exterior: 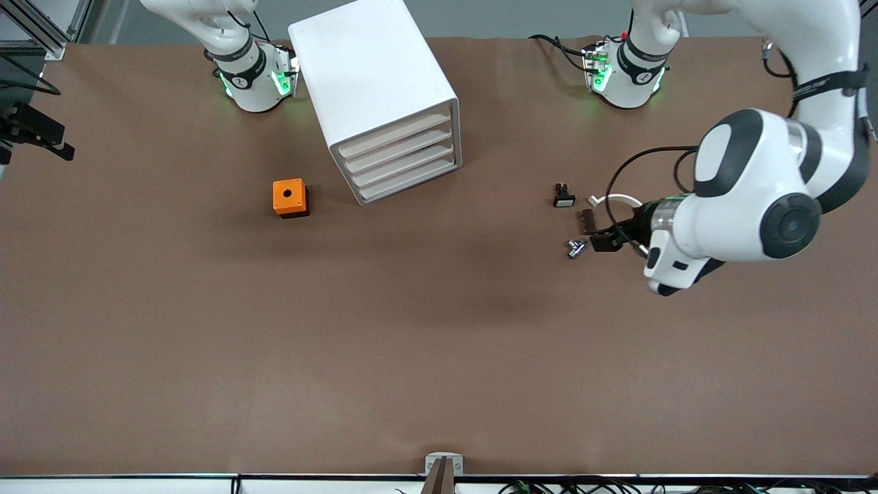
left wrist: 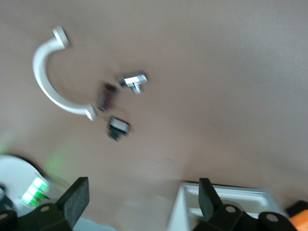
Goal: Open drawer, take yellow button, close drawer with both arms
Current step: 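Move the left gripper toward the white cabinet's drawer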
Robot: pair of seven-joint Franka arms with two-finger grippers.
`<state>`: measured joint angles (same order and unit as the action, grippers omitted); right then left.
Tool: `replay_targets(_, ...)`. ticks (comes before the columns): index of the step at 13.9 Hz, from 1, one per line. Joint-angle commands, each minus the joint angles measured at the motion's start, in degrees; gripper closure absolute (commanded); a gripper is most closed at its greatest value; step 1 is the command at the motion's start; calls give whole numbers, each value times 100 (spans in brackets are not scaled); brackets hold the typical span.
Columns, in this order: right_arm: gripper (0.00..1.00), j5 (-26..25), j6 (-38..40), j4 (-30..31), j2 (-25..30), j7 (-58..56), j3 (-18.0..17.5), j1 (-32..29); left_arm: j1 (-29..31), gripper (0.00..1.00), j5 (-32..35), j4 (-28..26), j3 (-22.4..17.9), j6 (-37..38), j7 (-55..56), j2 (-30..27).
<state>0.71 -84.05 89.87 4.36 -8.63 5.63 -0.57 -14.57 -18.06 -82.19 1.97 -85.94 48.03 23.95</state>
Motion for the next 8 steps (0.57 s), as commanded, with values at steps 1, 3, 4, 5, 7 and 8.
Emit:
replay_targets(1,0,-1,20,93,118,-16,-53,-84,-134,0,-669,300,-21,7,1247,355)
replay_targets(3,0,-1,20,93,118,-16,-53,-83,-143,0,-1275,431,-12,7,1996,627)
replay_targets(4,0,-1,20,93,118,-16,-53,-83,-152,0,-1574,441,-12,7,2400,698)
replay_targets(5,0,-1,20,93,118,-16,-53,-83,-187,0,-1717,441,40,7,2708,760)
replay_targets(7,0,-1,29,93,109,-16,-53,-83,-213,0,-1980,432,224,24,3455,822)
replay_targets(8,0,-1,29,93,109,-16,-53,-92,-196,0,-2164,432,329,33,3902,935)
